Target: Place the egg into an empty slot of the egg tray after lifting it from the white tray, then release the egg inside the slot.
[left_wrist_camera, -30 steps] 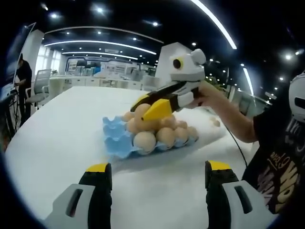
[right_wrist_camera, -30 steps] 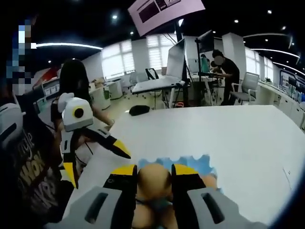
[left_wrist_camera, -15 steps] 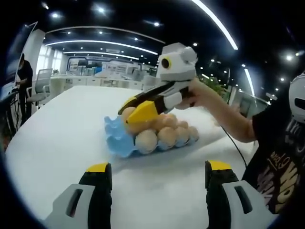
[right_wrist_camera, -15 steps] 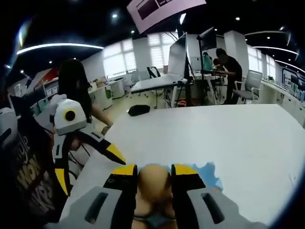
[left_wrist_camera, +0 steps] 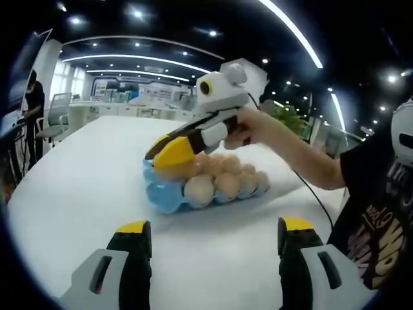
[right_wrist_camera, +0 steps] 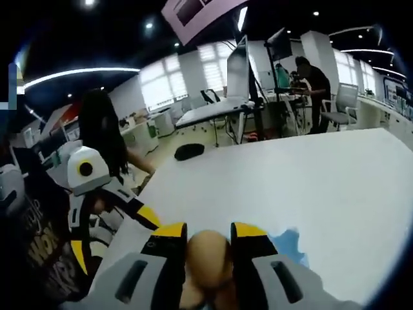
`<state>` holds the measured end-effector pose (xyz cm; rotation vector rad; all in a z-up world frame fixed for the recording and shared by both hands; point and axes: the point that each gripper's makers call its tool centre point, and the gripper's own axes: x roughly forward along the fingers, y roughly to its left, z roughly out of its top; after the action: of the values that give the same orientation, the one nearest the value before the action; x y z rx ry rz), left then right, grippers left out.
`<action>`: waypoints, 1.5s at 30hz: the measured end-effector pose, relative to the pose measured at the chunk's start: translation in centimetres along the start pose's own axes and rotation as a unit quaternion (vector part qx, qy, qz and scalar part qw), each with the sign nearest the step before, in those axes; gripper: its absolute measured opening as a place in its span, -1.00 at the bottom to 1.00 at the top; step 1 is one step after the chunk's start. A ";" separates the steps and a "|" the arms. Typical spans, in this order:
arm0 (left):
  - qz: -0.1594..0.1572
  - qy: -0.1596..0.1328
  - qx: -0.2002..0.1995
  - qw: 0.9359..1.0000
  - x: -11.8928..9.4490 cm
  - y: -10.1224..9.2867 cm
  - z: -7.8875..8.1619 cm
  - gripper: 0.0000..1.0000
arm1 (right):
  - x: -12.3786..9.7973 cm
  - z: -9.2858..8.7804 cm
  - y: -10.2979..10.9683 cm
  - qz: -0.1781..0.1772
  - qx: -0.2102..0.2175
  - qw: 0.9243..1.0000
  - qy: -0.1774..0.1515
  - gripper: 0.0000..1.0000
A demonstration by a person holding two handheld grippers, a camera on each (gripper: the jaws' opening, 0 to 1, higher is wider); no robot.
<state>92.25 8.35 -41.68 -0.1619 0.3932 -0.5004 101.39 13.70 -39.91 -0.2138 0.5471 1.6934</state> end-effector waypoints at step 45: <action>-0.021 0.004 0.020 1.000 1.5 -2.0 1.2 0.63 | -6.9 -1.3 -1.8 -0.046 -0.004 0.998 -0.032 -0.36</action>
<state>93.10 5.92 -40.63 -0.1293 0.3881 -0.5494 104.32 7.23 -38.52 -0.1865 0.4751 1.6087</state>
